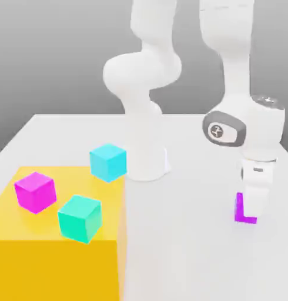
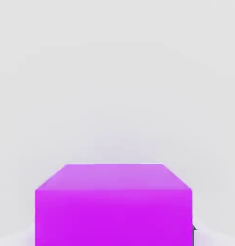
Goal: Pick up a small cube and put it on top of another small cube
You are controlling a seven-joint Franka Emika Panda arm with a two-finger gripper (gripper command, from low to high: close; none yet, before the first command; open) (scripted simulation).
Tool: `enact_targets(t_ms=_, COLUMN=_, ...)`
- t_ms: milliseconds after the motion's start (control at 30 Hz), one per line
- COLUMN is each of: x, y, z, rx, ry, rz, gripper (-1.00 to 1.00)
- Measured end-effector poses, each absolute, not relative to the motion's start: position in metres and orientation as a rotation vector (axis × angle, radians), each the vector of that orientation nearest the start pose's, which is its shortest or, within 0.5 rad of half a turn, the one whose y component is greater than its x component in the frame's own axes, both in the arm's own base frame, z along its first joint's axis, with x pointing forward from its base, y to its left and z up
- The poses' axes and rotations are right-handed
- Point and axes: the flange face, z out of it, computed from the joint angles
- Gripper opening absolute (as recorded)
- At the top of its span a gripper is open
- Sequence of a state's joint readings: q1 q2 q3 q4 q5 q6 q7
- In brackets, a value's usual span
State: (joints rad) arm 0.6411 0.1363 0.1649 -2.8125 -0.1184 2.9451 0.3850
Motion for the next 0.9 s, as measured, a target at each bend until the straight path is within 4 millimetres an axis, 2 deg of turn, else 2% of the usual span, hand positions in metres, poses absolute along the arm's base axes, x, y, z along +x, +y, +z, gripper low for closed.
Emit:
enact_targets(t_ms=100, x=0.249, y=0.269, z=0.194, rx=-3.036, ry=-0.817, rz=-0.001, gripper=-1.00)
enact_targets(t_ms=167, x=0.275, y=0.266, z=0.214, rx=-3.051, ry=-0.762, rz=-0.005, gripper=-1.00)
enact_targets(t_ms=200, x=0.295, y=0.258, z=0.224, rx=-3.066, ry=-0.701, rz=-0.007, gripper=-1.00)
enact_targets(t_ms=267, x=0.356, y=0.208, z=0.248, rx=-3.115, ry=-0.445, rz=-0.011, gripper=-1.00)
enact_targets(t_ms=333, x=0.396, y=0.170, z=0.273, rx=-3.134, ry=-0.289, rz=-0.014, gripper=-1.00)
enact_targets(t_ms=433, x=0.442, y=0.104, z=0.315, rx=-3.148, ry=-0.071, rz=-0.017, gripper=-1.00)
enact_targets(t_ms=500, x=0.464, y=0.054, z=0.343, rx=-3.147, ry=0.072, rz=-0.016, gripper=-1.00)
enact_targets(t_ms=600, x=0.478, y=-0.019, z=0.381, rx=-3.134, ry=0.267, rz=-0.012, gripper=-1.00)
enact_targets(t_ms=733, x=0.471, y=-0.117, z=0.426, rx=-3.095, ry=0.521, rz=-0.004, gripper=-1.00)
enact_targets(t_ms=767, x=0.467, y=-0.142, z=0.430, rx=-3.082, ry=0.584, rz=-0.001, gripper=-1.00)
enact_targets(t_ms=800, x=0.464, y=-0.163, z=0.425, rx=-3.071, ry=0.637, rz=0.000, gripper=-1.00)
enact_targets(t_ms=833, x=0.461, y=-0.174, z=0.415, rx=-3.065, ry=0.664, rz=0.001, gripper=-1.00)
enact_targets(t_ms=867, x=0.460, y=-0.179, z=0.402, rx=-3.062, ry=0.679, rz=0.001, gripper=1.00)
enact_targets(t_ms=900, x=0.460, y=-0.179, z=0.402, rx=-3.062, ry=0.680, rz=0.001, gripper=1.00)
